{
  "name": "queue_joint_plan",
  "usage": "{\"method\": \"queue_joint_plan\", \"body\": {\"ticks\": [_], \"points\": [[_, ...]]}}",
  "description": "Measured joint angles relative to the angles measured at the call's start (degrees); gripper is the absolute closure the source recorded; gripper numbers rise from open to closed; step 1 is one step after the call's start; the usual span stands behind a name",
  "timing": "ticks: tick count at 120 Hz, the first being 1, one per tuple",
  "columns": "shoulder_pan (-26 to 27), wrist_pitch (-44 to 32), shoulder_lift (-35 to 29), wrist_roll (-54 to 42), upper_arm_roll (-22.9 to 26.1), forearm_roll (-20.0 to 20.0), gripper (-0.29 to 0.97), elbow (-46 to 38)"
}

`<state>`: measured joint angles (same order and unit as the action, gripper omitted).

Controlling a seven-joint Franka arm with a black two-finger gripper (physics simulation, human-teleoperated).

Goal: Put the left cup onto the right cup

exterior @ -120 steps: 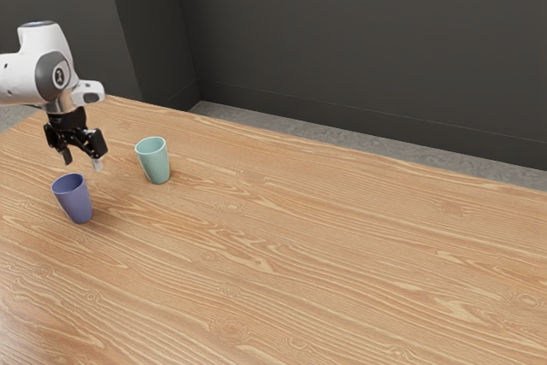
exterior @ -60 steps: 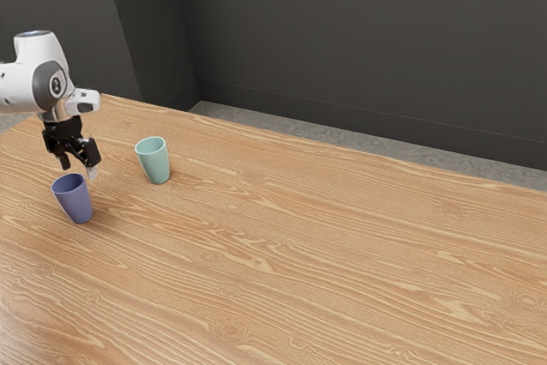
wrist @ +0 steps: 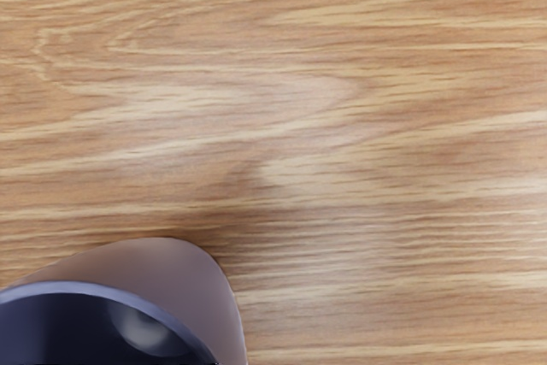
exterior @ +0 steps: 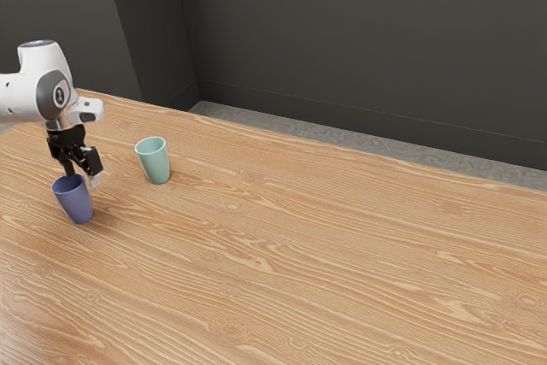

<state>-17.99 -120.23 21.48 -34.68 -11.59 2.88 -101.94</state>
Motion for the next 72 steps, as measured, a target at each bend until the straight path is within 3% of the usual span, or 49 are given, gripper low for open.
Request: {"method": "queue_joint_plan", "body": {"ticks": [72], "points": [[-0.27,-2.66,-1.29,-1.29,-0.01,0.4,0.02,-3.8]]}}
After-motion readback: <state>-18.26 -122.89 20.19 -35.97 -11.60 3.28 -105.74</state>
